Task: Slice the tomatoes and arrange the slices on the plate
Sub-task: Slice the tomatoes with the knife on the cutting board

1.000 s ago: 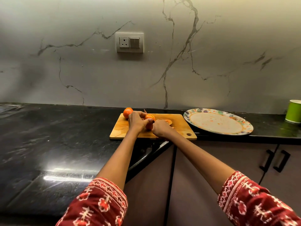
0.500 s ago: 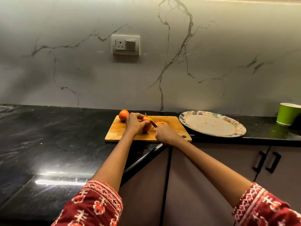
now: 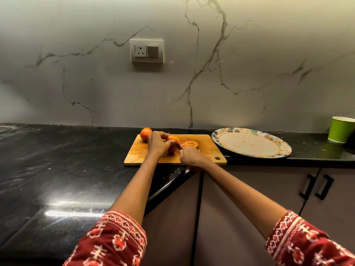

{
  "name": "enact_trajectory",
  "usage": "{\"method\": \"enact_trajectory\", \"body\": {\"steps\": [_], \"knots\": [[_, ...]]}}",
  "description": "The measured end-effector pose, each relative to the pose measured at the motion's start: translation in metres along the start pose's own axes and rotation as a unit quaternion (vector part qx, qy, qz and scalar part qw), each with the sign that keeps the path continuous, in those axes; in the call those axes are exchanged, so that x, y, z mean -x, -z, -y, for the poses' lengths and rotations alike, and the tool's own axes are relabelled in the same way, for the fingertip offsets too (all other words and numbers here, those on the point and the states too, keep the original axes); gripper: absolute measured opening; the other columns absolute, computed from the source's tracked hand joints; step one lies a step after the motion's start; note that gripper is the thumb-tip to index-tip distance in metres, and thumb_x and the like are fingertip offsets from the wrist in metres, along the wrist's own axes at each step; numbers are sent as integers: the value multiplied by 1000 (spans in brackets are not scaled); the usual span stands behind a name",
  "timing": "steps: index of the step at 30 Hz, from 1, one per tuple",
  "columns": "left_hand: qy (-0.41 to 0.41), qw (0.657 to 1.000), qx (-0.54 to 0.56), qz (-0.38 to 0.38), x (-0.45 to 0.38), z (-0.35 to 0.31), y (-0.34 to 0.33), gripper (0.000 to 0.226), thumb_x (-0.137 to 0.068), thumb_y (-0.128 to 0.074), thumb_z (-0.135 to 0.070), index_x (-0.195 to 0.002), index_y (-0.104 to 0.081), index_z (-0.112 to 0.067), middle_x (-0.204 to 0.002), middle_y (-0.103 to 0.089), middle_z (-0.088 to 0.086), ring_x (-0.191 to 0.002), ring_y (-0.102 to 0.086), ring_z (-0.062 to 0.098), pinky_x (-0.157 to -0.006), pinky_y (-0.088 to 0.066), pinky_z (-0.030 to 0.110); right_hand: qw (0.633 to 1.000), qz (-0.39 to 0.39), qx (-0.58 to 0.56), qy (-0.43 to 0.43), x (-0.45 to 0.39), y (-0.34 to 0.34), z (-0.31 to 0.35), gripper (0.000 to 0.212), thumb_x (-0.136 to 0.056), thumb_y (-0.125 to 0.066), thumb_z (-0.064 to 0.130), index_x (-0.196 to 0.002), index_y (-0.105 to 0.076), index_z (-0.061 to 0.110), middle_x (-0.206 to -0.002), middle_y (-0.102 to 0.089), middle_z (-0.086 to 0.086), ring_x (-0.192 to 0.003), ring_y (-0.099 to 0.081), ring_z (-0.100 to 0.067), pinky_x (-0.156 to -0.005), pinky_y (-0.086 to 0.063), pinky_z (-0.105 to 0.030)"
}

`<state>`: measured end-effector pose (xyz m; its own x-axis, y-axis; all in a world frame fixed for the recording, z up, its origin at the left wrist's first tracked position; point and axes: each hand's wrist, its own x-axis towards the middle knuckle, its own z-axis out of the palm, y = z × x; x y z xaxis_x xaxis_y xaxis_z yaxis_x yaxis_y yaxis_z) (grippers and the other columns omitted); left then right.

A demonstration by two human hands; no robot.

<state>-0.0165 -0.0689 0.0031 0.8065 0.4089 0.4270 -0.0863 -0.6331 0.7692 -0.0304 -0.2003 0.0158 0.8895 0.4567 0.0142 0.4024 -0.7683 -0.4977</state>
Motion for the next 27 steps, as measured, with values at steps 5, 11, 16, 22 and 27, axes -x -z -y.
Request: {"method": "enact_trajectory", "body": {"steps": [5, 11, 16, 22, 27], "knots": [[7, 1000, -10, -12, 2, -1, 1, 36, -78, -72, -17, -109, -64, -1, -109, -65, 15, -99, -62, 21, -85, -51, 30, 1000, 2, 9, -2, -12, 0, 8, 28, -98, -37, 8, -74, -51, 4, -64, -46, -3, -56, -45, -11, -51, -37, -16], [2, 1000, -14, 7, -2, 0, 2, 33, -78, -72, -16, -107, -64, -2, -108, -66, 14, -98, -63, 21, -84, -51, 29, 1000, -2, 29, 2, -10, -6, -1, 25, -99, -38, 12, -98, -59, -2, -67, -47, -3, -57, -44, -8, -50, -33, -15], [-4, 1000, -26, 9, -1, -1, 1, 33, -80, -71, -19, -106, -64, -2, -107, -65, 14, -100, -61, 22, -84, -50, 30, 999, 7, 51, -9, -11, 0, 1, 24, -99, -38, 10, -91, -58, 0, -64, -45, -2, -56, -44, -10, -48, -34, -16], [4, 998, -67, 20, -4, -4, -6, 40, -80, -70, -30, -111, -57, -9, -115, -56, 10, -109, -49, 21, -81, -39, 25, 999, 9, 50, 1, -13, -6, 1, 25, -98, -40, 10, -107, -57, -5, -65, -45, -3, -60, -50, -14, -52, -38, -16], [11, 997, -76, 31, -13, -5, -2, 40, -77, -74, -27, -113, -63, -12, -115, -61, 10, -110, -55, 21, -85, -44, 27, 998, 11, 66, 2, -20, 0, 2, 18, -96, -42, 8, -96, -57, -1, -67, -45, -2, -58, -44, -10, -52, -36, -16]]}}
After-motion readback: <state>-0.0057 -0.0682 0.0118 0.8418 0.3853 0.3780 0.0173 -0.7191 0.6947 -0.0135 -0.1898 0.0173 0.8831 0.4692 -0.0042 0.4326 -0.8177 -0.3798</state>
